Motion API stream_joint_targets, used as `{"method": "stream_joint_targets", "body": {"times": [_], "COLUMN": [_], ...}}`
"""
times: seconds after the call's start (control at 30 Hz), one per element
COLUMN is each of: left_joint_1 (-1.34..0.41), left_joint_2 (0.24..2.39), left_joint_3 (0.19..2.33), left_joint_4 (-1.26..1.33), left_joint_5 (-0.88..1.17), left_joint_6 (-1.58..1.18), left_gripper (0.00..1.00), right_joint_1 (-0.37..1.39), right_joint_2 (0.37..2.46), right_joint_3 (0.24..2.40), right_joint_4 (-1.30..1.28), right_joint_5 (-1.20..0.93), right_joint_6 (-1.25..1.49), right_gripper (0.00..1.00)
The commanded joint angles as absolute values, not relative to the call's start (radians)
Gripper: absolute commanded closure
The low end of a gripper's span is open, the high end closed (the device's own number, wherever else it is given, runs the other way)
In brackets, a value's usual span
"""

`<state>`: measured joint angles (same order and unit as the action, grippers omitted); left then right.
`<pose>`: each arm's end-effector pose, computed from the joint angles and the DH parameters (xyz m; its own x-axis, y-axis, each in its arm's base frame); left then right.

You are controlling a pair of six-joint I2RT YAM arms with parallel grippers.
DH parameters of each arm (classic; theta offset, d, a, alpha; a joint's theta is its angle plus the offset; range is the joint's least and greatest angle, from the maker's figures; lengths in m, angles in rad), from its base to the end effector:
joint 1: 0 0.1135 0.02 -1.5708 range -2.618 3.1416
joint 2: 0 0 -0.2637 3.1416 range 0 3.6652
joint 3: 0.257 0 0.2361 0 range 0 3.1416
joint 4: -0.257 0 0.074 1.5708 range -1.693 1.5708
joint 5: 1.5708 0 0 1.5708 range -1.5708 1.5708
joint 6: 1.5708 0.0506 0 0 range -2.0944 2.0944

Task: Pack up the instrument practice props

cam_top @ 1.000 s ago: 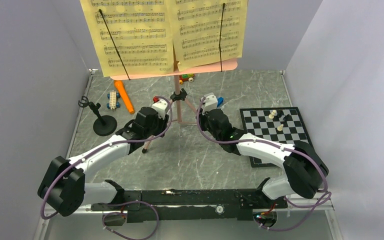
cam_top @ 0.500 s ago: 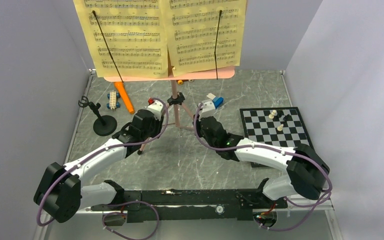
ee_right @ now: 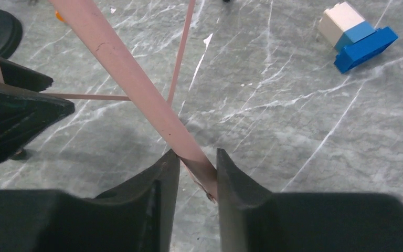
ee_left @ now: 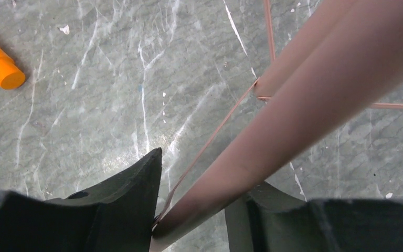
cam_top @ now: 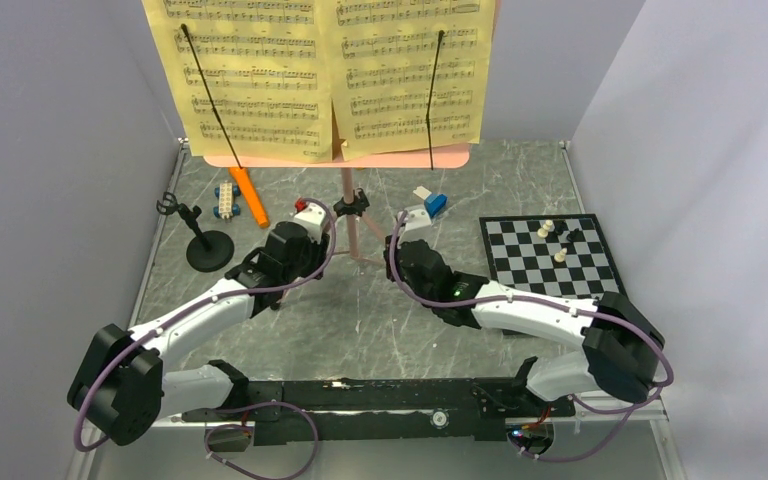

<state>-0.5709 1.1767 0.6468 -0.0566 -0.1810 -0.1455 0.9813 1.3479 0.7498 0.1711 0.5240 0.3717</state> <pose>0.2146 -0.1270 0.2248 -0.5195 0.1642 -0.8385 0.3336 0.9424 -0.0222 0.1831 0.2282 0.2429 -0.3839 -0.0084 -0.9233 -0.3510 0.9262 0.1375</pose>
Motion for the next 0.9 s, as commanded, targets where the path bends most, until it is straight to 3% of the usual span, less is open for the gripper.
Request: {"method": "stream_joint_targets", "body": {"times": [0.0, 0.1, 0.3, 0.47, 0.63, 0.87], "left_joint_1": [-0.578, -0.578, -0.577, -0.578, -0.576, -0.576], "left_joint_2": [1.141, 1.11, 1.052, 0.972, 0.806, 0.525], "left_joint_3": [0.677, 0.683, 0.715, 0.727, 0.642, 0.523], "left_joint_4": [-0.08, -0.089, -0.106, -0.149, -0.144, -0.078], "left_joint_5": [-0.178, -0.179, -0.177, -0.15, -0.192, 0.06], "left_joint_6": [-0.195, -0.202, -0.206, -0.242, -0.403, -0.412], "left_gripper": [0.48, 0.41, 0.17, 0.02, 0.01, 0.01], "right_joint_1": [1.015, 1.006, 0.961, 0.791, 0.635, 0.571], "right_joint_2": [1.31, 1.27, 1.143, 0.961, 0.84, 0.693], "right_joint_3": [0.754, 0.771, 0.789, 0.793, 0.869, 0.963], "right_joint_4": [0.017, -0.027, -0.129, -0.223, -0.273, -0.191], "right_joint_5": [0.449, 0.47, 0.494, 0.417, 0.36, 0.287], "right_joint_6": [0.468, 0.458, 0.444, 0.431, 0.401, 0.399], "right_gripper": [0.52, 0.31, 0.14, 0.11, 0.1, 0.09]}}
